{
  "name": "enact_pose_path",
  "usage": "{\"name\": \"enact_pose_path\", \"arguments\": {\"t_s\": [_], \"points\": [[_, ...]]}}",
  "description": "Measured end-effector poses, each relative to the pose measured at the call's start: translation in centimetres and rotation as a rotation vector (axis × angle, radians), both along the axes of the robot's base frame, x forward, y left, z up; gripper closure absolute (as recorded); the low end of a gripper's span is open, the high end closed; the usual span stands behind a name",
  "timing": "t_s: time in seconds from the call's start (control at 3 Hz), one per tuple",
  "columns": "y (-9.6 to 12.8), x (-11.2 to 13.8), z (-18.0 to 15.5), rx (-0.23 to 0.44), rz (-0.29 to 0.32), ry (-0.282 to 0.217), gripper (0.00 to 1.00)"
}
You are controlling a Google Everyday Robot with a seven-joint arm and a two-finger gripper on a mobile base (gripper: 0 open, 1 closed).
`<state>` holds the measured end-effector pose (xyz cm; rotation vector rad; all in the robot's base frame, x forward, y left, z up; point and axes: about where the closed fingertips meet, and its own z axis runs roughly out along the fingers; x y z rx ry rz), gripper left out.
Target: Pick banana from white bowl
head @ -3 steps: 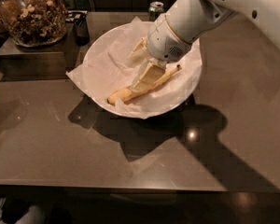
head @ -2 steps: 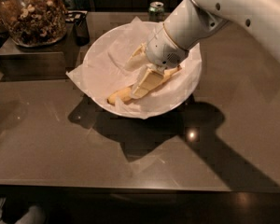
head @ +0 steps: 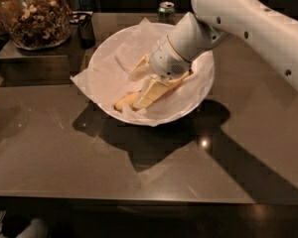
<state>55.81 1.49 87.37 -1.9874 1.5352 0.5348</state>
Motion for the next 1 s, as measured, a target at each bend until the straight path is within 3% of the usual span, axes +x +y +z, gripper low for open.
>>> {"name": "enact_pose_path", "arguments": {"t_s": [0.67,1.0], "points": [[0.9,0.0,-3.0,-0.013,0.033,0.035,0.44],[0.7,-0.7,-3.7,-0.037,0.029,0.043,0.63]]}}
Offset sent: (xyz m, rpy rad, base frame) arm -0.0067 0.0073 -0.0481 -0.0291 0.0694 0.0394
